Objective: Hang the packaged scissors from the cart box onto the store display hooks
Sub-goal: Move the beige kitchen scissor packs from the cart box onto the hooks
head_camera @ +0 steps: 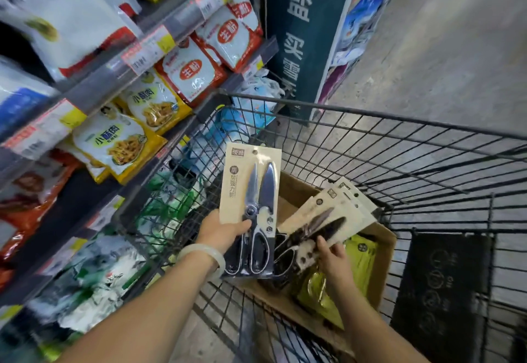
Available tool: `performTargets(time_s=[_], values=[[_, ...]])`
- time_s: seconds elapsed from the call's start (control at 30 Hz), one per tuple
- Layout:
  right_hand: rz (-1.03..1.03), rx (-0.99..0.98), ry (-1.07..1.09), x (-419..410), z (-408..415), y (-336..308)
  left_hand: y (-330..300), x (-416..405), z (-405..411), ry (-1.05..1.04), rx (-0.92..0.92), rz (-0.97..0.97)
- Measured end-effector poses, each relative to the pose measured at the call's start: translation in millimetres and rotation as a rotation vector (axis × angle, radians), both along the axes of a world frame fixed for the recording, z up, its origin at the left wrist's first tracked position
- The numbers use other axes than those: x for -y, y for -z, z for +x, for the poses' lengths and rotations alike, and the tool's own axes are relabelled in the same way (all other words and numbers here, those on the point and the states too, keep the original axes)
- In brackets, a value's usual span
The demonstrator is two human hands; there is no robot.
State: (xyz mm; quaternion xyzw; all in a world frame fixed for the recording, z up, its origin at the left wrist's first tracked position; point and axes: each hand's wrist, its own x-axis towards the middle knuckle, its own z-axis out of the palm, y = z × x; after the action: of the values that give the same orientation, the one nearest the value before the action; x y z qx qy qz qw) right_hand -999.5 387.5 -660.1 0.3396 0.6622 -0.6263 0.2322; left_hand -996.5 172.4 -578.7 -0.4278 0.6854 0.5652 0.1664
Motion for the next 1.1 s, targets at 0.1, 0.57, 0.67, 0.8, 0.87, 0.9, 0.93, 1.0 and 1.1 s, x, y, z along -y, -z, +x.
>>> performTargets(time_s=[0.1,0.57,0.67,0.8,0.87,0.9,0.93,1.0,1.1], values=[[-0.054,-0.022,-0.057,-5,-28,-26,-19,5,5,-0.035,-0.055,0.041],[-0.326,-0.487,-0.534,137,-4,-222,-143,97,132,-0.45,-0.445,0.077],[-0.404,-0.51,-0.636,172,38,-239,-166,127,204,-0.476,-0.481,-0.031],[-0.507,-0.437,-0.762,231,136,-284,-192,148,324,-0.645,-0.545,-0.061],[-0.501,-0.403,-0.825,255,184,-289,-202,156,386,-0.759,-0.583,-0.081],[-0.518,-0.397,-0.864,267,209,-289,-204,161,418,-0.807,-0.587,-0.098],[-0.532,-0.402,-0.898,279,231,-286,-209,166,450,-0.847,-0.581,-0.118],[-0.534,-0.385,-0.958,303,281,-287,-216,172,514,-0.916,-0.583,-0.174],[-0.592,-0.339,-1.128,341,366,-292,-222,174,604,-1.058,-0.591,-0.226]])
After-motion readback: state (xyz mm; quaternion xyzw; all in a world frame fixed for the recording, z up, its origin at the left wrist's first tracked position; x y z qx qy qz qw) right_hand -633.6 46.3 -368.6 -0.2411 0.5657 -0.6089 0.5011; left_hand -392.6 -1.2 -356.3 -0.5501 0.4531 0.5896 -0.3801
